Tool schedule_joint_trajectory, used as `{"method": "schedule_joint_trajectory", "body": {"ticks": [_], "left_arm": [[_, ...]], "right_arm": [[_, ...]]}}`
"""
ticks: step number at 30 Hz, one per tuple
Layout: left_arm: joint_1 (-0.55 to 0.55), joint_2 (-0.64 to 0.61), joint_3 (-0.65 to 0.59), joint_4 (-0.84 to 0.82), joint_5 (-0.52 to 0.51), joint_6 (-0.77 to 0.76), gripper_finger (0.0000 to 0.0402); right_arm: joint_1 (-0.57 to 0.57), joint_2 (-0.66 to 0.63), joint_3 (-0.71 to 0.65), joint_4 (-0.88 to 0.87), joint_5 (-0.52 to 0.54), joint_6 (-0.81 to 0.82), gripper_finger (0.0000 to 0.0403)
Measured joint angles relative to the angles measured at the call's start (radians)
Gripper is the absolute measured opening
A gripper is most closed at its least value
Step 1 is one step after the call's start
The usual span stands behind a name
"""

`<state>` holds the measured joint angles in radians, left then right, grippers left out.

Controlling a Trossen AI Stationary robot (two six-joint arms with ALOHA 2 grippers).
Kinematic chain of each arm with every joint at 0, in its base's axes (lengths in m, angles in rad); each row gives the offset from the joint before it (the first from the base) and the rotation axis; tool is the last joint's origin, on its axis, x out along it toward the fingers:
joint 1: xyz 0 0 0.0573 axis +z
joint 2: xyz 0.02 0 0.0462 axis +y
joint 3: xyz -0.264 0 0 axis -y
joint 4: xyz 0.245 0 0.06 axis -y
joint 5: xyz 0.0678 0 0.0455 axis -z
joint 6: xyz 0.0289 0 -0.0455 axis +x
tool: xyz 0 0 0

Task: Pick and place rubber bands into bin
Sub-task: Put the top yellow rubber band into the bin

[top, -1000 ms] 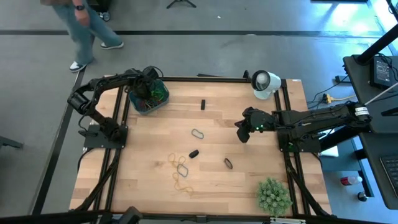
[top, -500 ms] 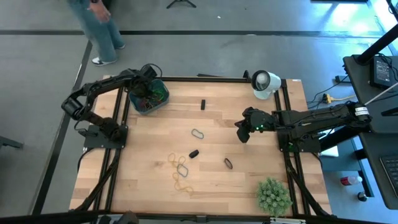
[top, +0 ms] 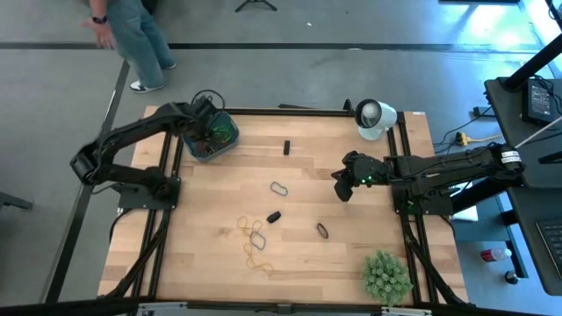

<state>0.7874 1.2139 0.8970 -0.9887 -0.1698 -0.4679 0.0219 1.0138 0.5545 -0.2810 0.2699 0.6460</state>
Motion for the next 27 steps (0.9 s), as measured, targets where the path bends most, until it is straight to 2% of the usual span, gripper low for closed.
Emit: {"method": "schedule_joint_trajectory", "body": {"ticks": [3,6,10,14,20,27], "left_arm": [[0.013,0.038,0.000,-0.046,0.011,0.000,0.0173],[0.011,0.055,0.000,-0.044,0.067,-0.018,0.0173],[-0.075,0.030,0.001,0.017,0.098,-0.096,0.0171],[-0.246,0.012,0.036,0.015,0.003,-0.200,0.0153],[-0.543,0.029,0.116,0.014,-0.051,-0.372,0.0127],[-0.842,0.125,0.181,-0.027,-0.075,-0.646,0.0127]], "right_arm": [[0.000,0.000,0.000,0.000,0.000,-0.001,0.0019],[0.000,0.000,0.000,0.000,0.000,-0.003,0.0019],[0.000,0.000,0.000,0.000,0.000,-0.003,0.0019],[0.001,0.000,0.000,-0.001,0.000,-0.001,0.0019],[0.001,0.000,0.000,-0.001,-0.001,0.004,0.0019],[0.002,0.000,0.000,-0.006,-0.010,0.004,0.0019]]}}
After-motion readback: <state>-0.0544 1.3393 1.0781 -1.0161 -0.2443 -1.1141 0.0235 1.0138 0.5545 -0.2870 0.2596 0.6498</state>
